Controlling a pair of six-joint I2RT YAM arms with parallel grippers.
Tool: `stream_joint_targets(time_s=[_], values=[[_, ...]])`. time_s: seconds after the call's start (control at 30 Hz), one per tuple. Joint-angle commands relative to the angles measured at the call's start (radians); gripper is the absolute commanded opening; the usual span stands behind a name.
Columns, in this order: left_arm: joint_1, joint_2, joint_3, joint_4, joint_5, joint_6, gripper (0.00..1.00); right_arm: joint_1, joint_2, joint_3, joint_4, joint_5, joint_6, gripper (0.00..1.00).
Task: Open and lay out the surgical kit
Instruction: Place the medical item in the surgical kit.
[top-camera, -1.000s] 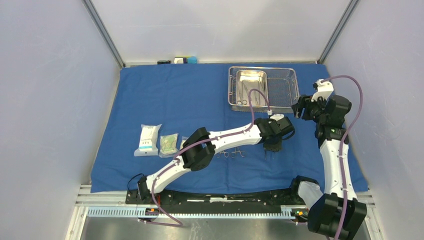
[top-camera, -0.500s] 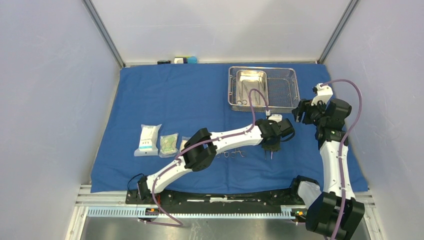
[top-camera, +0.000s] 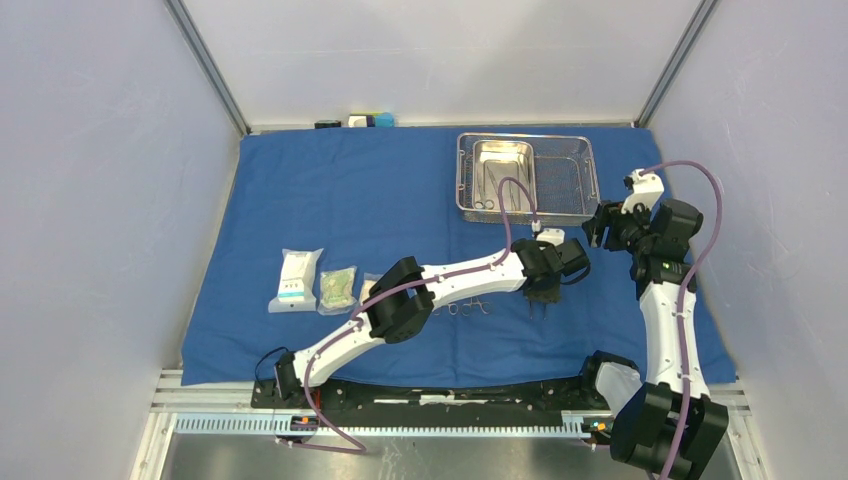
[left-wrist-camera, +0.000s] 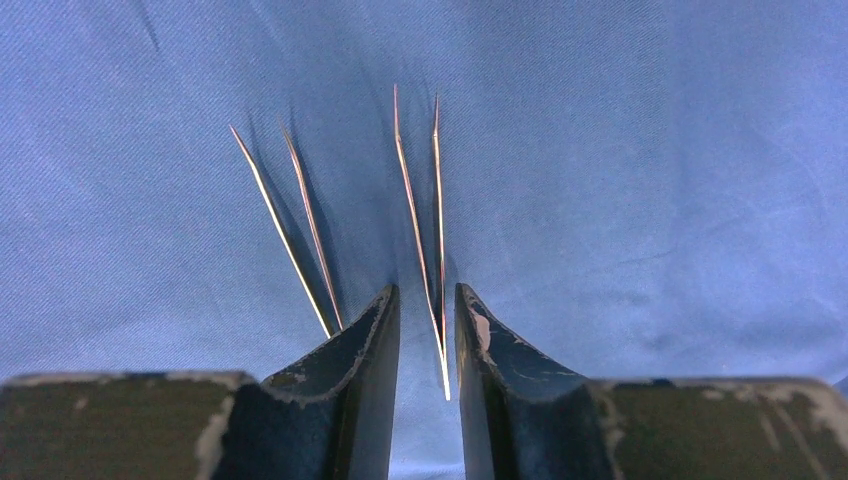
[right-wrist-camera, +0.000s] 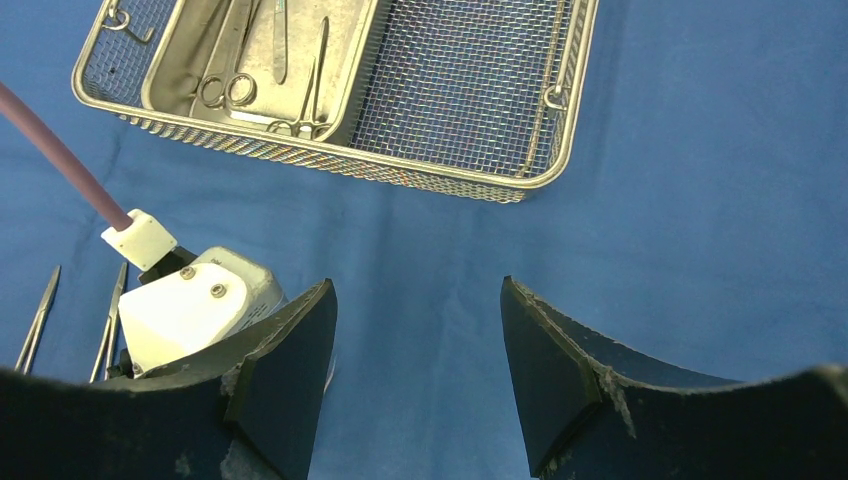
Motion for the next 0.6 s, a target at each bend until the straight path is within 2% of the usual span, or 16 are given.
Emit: stream_joint_targets(time_s=[0.0, 0.17, 0.3, 0.57], values=[[-0.010, -0.026, 0.028, 0.025, -0.052, 0.024, 0.35, -0.007, -0.005, -0.009, 0.029, -0.020, -0.014, 0.68], [-0.026, -0.070, 0.029, 0.065, -0.074, 0.101, 0.37, -0.006, -0.012, 0.009, 0.015, 0.013, -0.031, 0.68], [-0.043, -0.129, 0.003, 0.075, -0.123, 0.141, 0.46, -0.009, -0.004, 0.049, -0.001, 0.056, -0.049, 0.69], [-0.047, -0.305, -0.169, 0.145, -0.234, 0.251, 0.54, -0.012, 0.081, 0.204, 0.012, 0.108, -0.049, 0.69]])
